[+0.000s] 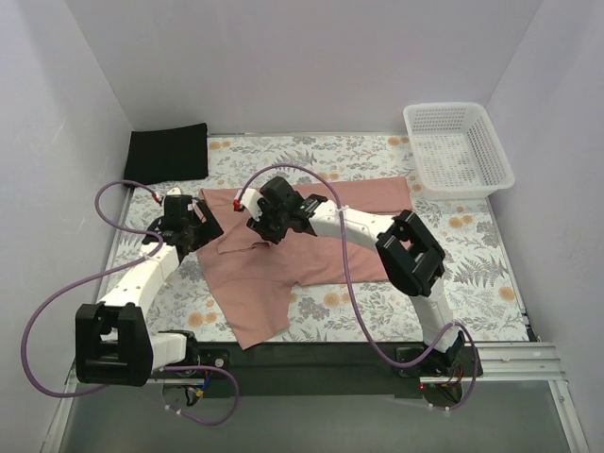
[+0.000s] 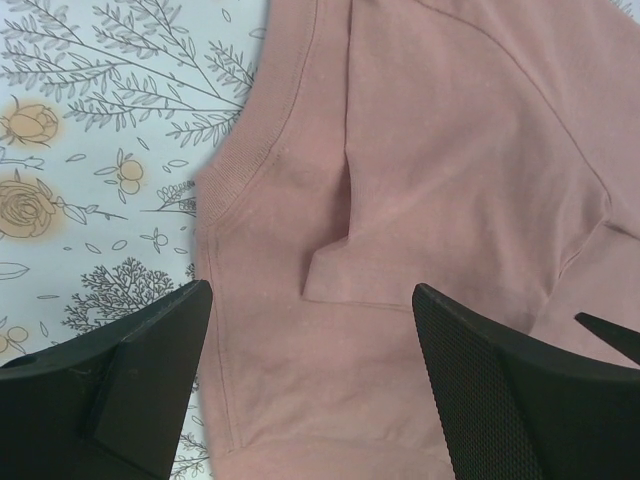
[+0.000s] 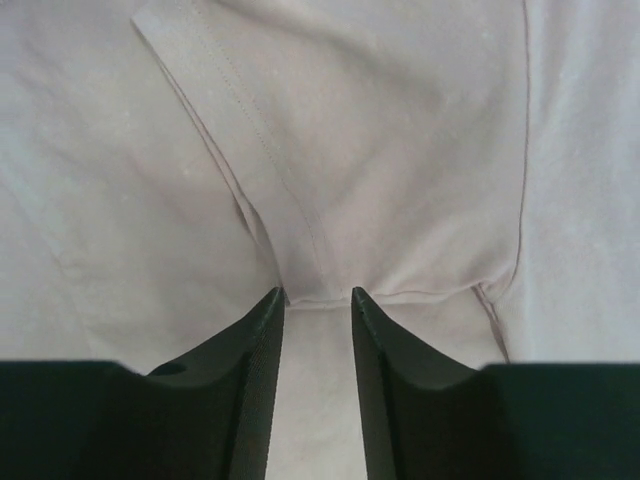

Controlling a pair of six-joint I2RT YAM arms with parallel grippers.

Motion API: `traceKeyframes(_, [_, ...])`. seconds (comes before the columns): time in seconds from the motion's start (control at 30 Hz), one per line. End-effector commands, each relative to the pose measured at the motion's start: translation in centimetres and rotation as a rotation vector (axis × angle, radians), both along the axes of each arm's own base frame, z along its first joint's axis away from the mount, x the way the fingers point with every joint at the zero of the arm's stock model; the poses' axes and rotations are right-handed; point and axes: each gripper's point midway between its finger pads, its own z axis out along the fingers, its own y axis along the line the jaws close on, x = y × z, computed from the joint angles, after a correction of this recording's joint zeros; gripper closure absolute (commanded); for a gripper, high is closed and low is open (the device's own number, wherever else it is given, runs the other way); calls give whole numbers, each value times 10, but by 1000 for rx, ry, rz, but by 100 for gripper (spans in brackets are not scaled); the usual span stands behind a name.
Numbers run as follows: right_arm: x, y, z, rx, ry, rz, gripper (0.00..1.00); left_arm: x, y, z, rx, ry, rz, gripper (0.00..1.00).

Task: Fold and stack the t-shirts
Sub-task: Fold the tshirt

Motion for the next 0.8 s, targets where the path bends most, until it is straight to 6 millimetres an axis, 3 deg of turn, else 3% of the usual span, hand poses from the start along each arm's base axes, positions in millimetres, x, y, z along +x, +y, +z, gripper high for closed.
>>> traceKeyframes(0.0, [2,-4,26,65,-19,-49,58,6,-9,1,-20,-2,-43,20])
traceKeyframes(0.1, [5,-10,24,80,1,-87,51,11,-8,-3,-15,19,-45,22])
traceKeyframes(0.27, [13,-21,34,177,88,-220,51,19,-20,-11,-57,74,-85,33])
traceKeyframes(0.5, [21,-37,33,321,314,-496,39,18,-29,-26,-91,141,-117,35])
traceKeyframes(0.77, [23,-36,28,452,537,-659,39,16,-32,-37,-85,178,-127,36])
